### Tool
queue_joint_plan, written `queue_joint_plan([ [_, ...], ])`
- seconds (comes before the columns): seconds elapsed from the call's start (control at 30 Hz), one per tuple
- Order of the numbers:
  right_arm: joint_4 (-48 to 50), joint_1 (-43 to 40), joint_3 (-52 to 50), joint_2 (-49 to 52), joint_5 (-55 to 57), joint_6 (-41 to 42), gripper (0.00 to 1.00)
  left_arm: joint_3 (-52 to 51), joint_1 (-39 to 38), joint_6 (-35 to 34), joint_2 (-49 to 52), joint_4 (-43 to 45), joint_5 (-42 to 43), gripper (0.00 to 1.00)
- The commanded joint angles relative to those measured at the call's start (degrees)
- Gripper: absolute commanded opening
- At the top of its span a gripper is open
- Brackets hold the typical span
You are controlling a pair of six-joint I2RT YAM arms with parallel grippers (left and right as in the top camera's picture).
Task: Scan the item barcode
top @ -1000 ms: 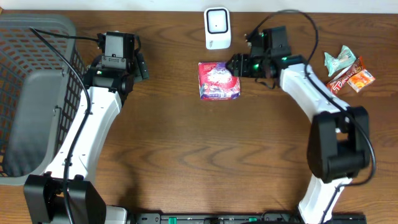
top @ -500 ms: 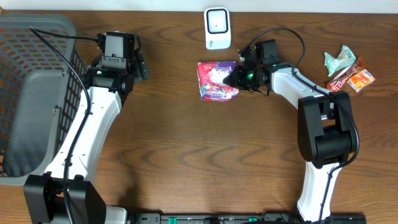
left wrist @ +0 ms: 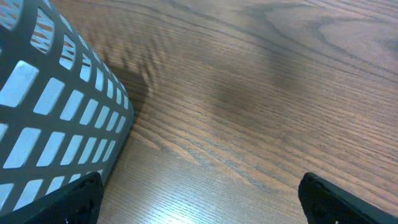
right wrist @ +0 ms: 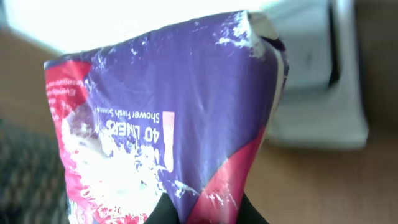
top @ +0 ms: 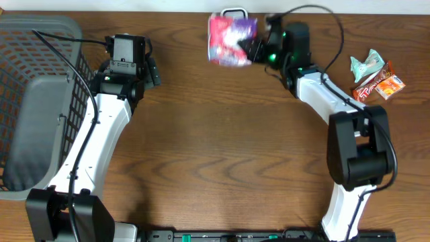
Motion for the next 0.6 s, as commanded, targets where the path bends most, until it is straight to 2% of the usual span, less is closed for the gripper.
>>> queue_joint_plan([
  [0.0,1.9,0.2,0.5,-1.5,16.3,11.0,0.01,0.3,0.1,0.7,0.1,0.0,-0.7,0.99],
  [0.13,6.1,0.3,0.5,-0.5,23.5,16.2,0.01,0.3,0.1,0.7,0.1,0.0,-0.7,0.99],
  [0.23,11.1,0.8,0.5,1.2,24.3,16.5,0.01,0.3,0.1,0.7,0.1,0.0,-0.7,0.99],
  [0.37,13.6,1.0,0.8,3.6,24.2,21.2,0.01,0.3,0.1,0.7,0.1,0.0,-0.7,0.99],
  [0.57,12.8,1.6,1.0,4.8,21.7,19.2,0.01,0.3,0.1,0.7,0.1,0.0,-0.8,0.99],
])
